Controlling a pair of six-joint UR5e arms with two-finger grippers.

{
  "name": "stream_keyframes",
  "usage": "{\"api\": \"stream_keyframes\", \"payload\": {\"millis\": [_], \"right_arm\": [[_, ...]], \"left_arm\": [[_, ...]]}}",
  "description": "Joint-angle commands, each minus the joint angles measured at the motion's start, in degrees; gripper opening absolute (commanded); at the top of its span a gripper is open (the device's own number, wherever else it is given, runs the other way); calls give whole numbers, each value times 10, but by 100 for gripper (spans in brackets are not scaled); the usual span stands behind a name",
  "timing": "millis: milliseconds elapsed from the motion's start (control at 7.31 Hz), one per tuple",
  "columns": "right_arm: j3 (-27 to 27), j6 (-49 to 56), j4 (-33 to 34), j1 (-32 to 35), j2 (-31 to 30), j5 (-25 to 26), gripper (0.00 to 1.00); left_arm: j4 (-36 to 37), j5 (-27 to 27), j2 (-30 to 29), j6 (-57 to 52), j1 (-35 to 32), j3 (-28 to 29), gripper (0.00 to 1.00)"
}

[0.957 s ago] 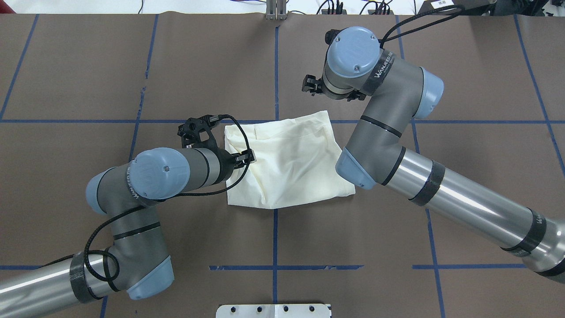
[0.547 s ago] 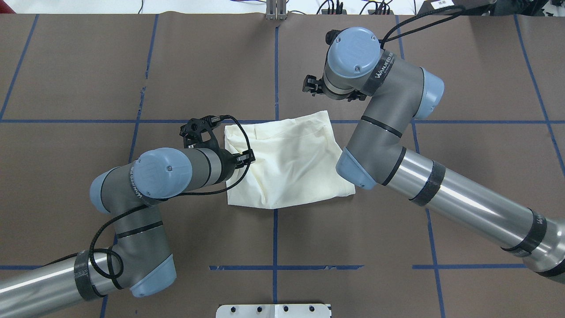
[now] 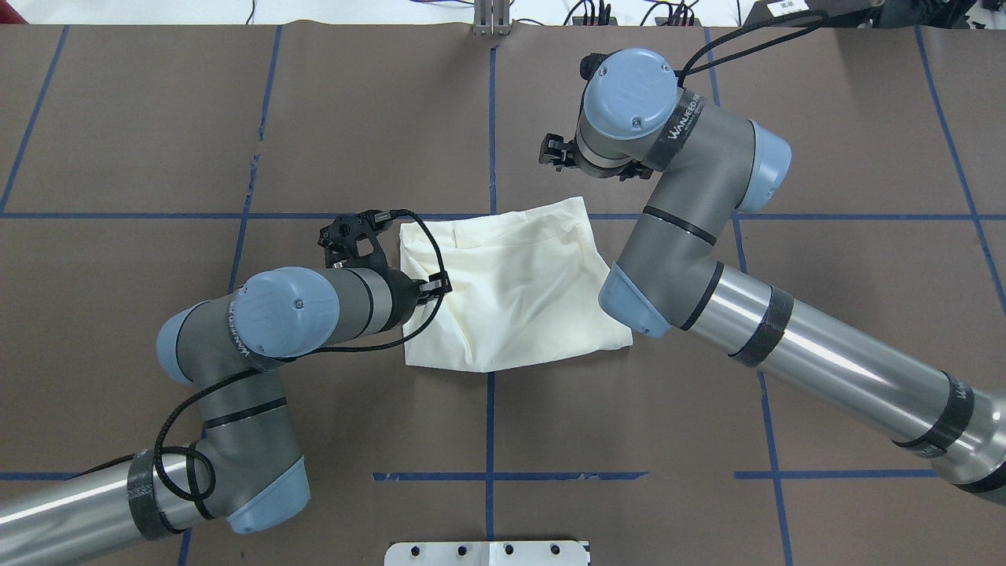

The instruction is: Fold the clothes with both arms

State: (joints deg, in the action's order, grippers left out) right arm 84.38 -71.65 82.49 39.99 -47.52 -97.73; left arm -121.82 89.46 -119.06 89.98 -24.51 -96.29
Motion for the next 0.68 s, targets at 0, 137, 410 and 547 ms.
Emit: {"api": "stream_keyframes", "payload": {"millis": [0, 137, 410, 547], "right_arm": [[-1, -1, -1, 0, 0, 0, 100], [-1, 0, -1, 0, 0, 0, 100], [-1, 0, -1, -1, -2, 1, 100], [-1, 0, -1, 0, -1, 0, 100]], "left_arm": [[0, -1, 13, -1, 1, 1, 0], [0, -1, 22, -2, 1, 1, 0], [-2, -2, 35, -2, 1, 1, 0], [-4, -2, 42, -2, 0, 1, 0]]}}
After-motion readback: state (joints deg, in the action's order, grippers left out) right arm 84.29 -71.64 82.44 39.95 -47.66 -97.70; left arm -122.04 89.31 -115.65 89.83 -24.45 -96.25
